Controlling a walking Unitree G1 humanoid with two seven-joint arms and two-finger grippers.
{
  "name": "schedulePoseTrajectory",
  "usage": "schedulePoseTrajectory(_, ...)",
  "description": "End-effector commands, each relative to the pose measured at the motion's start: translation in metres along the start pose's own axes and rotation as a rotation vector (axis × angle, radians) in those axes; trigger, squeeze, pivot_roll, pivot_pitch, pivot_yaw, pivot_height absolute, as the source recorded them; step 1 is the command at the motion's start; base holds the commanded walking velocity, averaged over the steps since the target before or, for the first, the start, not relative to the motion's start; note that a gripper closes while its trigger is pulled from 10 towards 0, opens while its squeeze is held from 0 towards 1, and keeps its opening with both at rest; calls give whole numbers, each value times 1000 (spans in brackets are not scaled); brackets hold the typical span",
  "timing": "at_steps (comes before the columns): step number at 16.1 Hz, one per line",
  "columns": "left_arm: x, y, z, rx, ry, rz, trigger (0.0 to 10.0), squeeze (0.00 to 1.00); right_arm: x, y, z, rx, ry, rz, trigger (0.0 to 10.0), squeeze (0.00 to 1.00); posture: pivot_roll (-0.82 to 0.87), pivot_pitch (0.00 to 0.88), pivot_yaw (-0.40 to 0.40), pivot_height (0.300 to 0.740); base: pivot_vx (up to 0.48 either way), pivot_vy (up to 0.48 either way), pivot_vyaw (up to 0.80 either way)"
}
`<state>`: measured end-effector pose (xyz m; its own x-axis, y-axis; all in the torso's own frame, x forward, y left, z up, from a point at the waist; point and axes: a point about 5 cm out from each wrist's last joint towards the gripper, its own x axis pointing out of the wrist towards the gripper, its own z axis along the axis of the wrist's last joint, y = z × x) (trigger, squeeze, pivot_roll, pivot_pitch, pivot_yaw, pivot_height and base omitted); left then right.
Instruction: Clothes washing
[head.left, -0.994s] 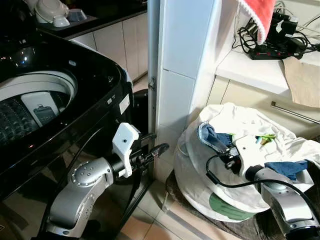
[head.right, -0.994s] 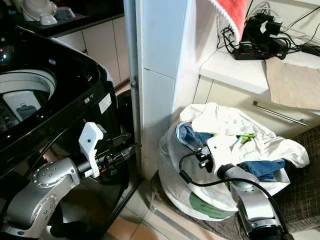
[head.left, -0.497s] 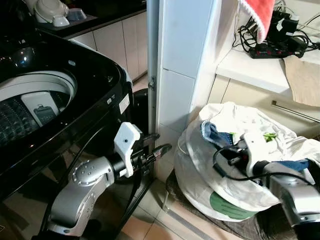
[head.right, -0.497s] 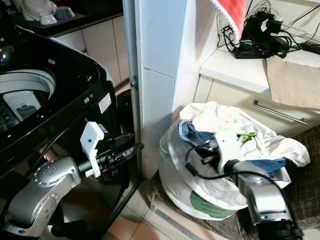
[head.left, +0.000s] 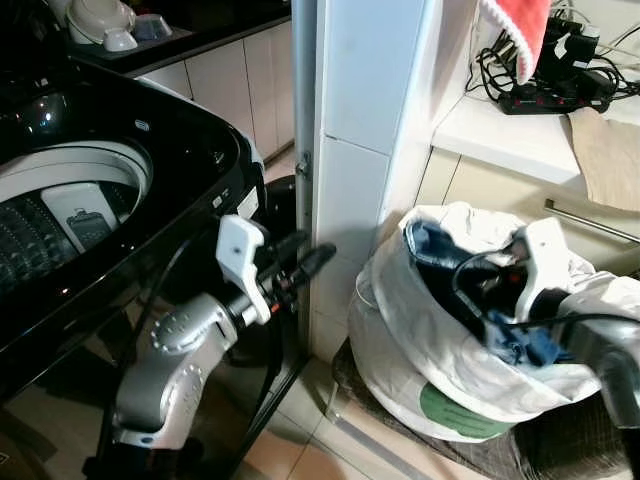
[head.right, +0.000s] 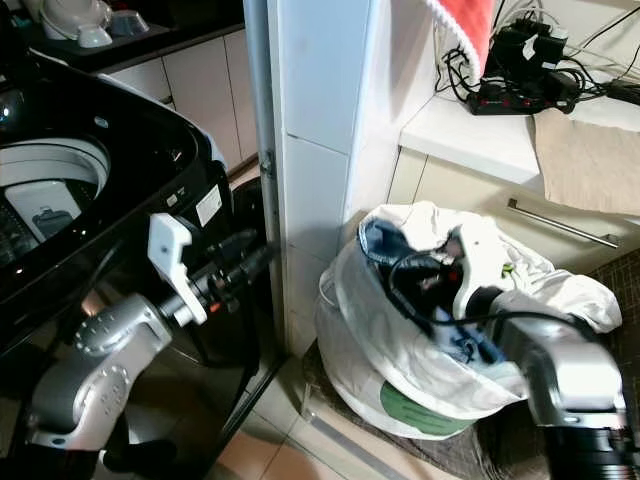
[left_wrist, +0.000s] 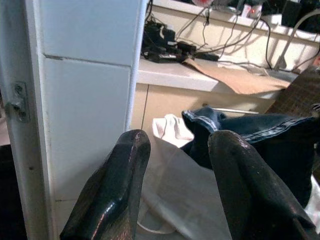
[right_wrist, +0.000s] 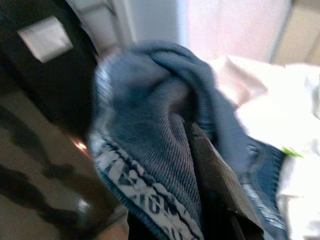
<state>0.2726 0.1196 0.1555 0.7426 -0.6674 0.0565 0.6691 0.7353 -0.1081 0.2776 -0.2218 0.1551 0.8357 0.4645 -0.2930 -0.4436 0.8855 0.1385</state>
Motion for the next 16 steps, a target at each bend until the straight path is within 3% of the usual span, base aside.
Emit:
schedulePoseTrajectory(1,0,7,2,56,41,70,10000,0,-9,2,28,-11,-94,55,0,0,-72,0,1,740,0,0,0)
schedulePoseTrajectory(4,6,10,24,127,-117,80,10000,0,-28,12,75,3,-253,196,0,0,-79,0,0,740,0,0,0)
schedulePoseTrajectory(5,11,9,37,171,-204,99,10000,0,-37,17,105,0,-354,262,0,0,-79,0,0,740,0,0,0)
schedulePoseTrajectory(7,16,7,43,223,-216,109,10000,0,-45,21,129,-4,-438,311,0,0,-83,0,-2,740,0,0,0)
schedulePoseTrajectory(8,20,1,50,143,-233,29,10000,0,-55,28,156,6,-536,389,0,0,-83,0,-2,740,0,0,0)
schedulePoseTrajectory(9,20,-1,52,116,-240,8,10000,0,-57,31,162,8,-560,409,0,0,-83,0,-2,740,0,0,0)
schedulePoseTrajectory(13,28,-6,64,75,-318,-22,10000,0,-70,48,205,71,-736,569,0,0,-81,0,-16,740,0,0,0)
schedulePoseTrajectory(16,37,-13,79,-14,-410,-71,10000,0,-64,61,216,95,-744,630,0,0,-85,0,-21,740,0,0,0)
